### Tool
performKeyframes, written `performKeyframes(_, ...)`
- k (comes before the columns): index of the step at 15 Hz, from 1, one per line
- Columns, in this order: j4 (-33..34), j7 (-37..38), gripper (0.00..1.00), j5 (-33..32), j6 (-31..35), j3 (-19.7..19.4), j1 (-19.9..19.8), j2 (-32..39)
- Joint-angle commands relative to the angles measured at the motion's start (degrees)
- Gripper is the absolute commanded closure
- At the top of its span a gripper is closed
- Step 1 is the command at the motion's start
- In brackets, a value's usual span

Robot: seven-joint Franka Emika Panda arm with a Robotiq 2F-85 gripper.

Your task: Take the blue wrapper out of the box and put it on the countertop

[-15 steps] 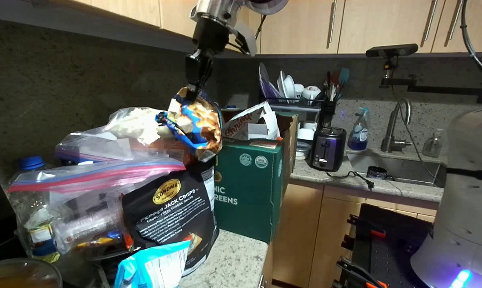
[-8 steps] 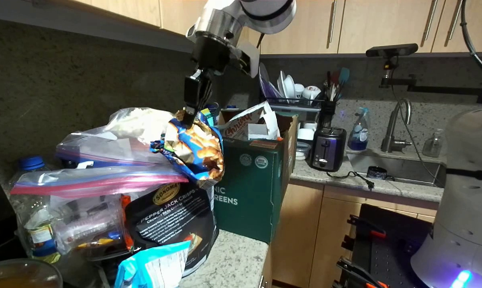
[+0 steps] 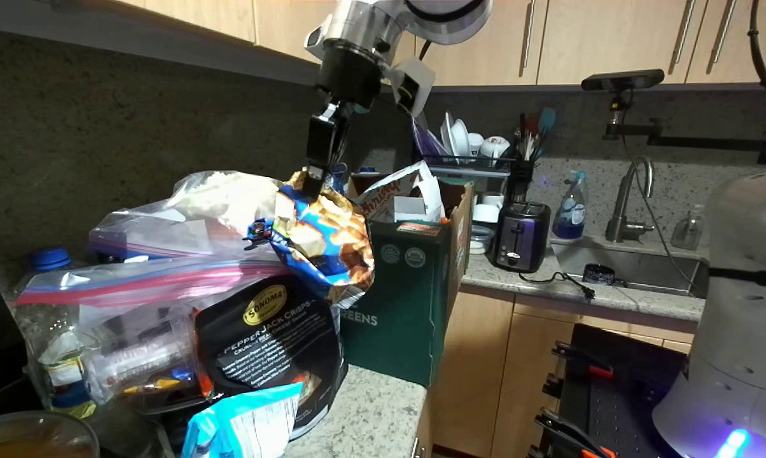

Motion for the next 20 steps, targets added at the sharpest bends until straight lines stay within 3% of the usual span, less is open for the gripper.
performKeyframes(1,0.1,0.1,0.97,-0.1,-0.1,-0.3,0.3,0.0)
performKeyframes(12,-8.7,-0.5,0.99,7.7,3.7,1.5,3.9,-3.1)
performKeyframes(20,-18.3,-0.9,0.99,18.0,9.2,2.2,7.1,-6.6)
